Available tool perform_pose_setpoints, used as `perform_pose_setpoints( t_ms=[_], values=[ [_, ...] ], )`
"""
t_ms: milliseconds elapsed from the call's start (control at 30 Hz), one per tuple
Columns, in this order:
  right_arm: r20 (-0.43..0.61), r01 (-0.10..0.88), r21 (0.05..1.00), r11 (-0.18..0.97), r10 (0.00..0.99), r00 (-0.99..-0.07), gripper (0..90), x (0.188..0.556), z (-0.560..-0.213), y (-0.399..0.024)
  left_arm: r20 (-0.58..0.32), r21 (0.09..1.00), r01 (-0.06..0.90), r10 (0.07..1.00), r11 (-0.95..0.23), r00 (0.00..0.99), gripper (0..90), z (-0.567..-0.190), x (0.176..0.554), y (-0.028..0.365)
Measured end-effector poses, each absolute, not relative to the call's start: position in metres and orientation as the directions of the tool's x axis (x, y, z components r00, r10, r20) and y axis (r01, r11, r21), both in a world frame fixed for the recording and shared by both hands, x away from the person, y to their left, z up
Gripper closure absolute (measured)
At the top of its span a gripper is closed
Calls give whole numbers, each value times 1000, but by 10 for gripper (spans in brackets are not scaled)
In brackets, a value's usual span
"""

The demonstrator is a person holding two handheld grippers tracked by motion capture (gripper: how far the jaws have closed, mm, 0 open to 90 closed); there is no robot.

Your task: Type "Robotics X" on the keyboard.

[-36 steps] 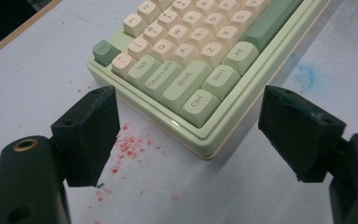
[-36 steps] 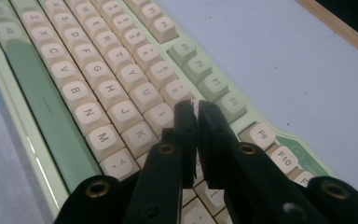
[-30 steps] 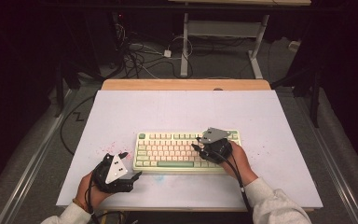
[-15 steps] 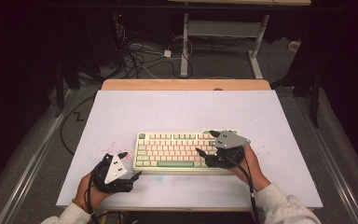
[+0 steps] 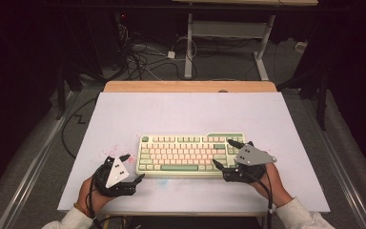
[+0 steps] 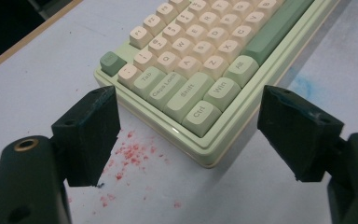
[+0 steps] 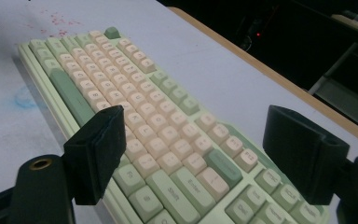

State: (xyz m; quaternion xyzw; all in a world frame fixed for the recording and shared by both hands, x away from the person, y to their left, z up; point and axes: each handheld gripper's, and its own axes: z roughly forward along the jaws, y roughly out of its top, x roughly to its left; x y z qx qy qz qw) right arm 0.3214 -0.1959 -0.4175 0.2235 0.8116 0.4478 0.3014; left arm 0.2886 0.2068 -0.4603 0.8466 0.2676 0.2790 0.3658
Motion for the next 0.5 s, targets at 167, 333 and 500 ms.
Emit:
perform_pose_setpoints(
  t_ms=[167, 333, 500],
  values=[
    [-278, 103, 871, 481, 653, -705, 220, 312, -418, -213, 277, 776, 247, 666, -580, 693, 252, -459, 288, 208],
    [-300, 99, 868, 486, 673, -676, 220, 304, -420, -228, 269, 777, 252, 667, -576, 695, 270, -458, 289, 207],
    [-304, 106, 868, 485, 688, -659, 220, 298, -423, -240, 261, 782, 256, 672, -568, 693, 335, -457, 289, 207]
  ],
)
